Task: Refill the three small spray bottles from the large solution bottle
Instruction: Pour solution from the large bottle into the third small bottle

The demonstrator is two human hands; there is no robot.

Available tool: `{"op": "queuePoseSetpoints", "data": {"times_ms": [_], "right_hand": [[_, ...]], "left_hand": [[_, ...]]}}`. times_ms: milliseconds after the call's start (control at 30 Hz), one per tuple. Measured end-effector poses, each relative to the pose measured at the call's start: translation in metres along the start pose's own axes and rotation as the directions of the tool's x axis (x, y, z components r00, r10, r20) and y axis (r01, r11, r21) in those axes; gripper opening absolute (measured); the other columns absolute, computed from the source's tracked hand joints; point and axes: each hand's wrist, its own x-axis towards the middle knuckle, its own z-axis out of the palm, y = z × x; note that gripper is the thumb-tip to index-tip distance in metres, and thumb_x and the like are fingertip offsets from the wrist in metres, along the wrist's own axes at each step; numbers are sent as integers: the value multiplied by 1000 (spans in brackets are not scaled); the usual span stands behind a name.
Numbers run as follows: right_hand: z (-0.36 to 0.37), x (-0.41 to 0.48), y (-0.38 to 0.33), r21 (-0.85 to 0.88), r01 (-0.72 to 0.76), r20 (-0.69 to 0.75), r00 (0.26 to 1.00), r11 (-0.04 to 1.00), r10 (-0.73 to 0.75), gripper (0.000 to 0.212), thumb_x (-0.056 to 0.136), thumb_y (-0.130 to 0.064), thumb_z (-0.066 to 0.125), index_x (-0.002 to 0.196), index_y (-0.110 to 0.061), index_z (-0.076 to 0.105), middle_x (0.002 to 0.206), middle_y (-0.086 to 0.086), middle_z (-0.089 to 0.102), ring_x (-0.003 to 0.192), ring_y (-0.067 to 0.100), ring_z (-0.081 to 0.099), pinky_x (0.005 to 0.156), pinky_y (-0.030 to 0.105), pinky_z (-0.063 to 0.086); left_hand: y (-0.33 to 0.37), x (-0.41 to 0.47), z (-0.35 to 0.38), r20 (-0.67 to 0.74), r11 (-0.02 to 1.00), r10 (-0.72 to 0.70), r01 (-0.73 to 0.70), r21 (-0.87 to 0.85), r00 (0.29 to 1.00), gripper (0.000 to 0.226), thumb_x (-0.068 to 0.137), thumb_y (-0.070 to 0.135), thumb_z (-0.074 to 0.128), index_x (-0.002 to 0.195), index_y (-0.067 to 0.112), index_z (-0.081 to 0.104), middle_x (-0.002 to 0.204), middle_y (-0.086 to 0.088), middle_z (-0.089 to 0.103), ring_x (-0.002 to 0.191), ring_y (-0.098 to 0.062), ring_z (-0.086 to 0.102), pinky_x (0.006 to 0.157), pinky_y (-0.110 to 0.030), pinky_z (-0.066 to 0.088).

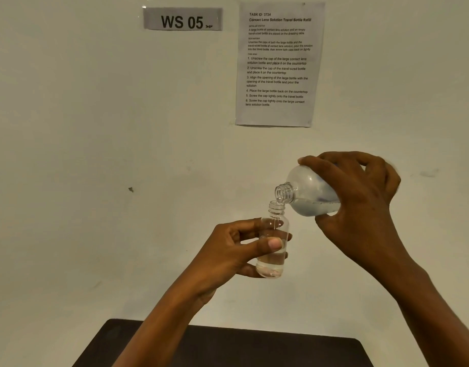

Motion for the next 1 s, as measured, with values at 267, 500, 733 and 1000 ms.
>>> {"op": "queuePoseSetpoints", "data": {"times_ms": [267, 500, 733, 1000], "right_hand": [[-3, 1, -3, -10, -3, -1, 1000, 1000, 3, 82, 54, 1, 78, 120, -32, 44, 116, 2, 56, 112, 24, 31, 90, 30, 17], [-2, 1, -3, -5, -4, 3, 1000, 1000, 4, 82, 54, 0, 79, 120, -33, 43, 116, 2, 56, 112, 24, 31, 91, 31, 17], [-2, 1, -4, -19, 2, 2, 1000, 1000, -2, 82, 54, 0, 79, 120, -33, 43, 116, 1, 55, 113, 25, 32, 92, 32, 17], [0, 1, -3, -13, -4, 8, 1000, 1000, 4, 82, 54, -1, 80, 120, -33, 43, 117, 1, 55, 113, 25, 32, 91, 29, 17]], "left_hand": [[1, -2, -1, 5, 1000, 3, -3, -9, 1000, 37, 67, 31, 66, 104, 29, 64, 103, 4, 73, 89, -17, 72, 67, -29, 59], [2, -3, -1, -1, 1000, -4, 4, 0, 1000, 41, 67, 32, 66, 108, 27, 64, 106, 3, 72, 91, -17, 71, 69, -31, 60], [0, -2, -1, -4, 1000, -1, 1, 3, 1000, 43, 66, 34, 65, 108, 29, 63, 108, 2, 71, 91, -17, 71, 70, -30, 59], [0, -2, -2, -2, 1000, 7, -7, -8, 1000, 35, 67, 32, 65, 102, 31, 64, 103, 5, 73, 90, -16, 72, 67, -29, 59]]}}
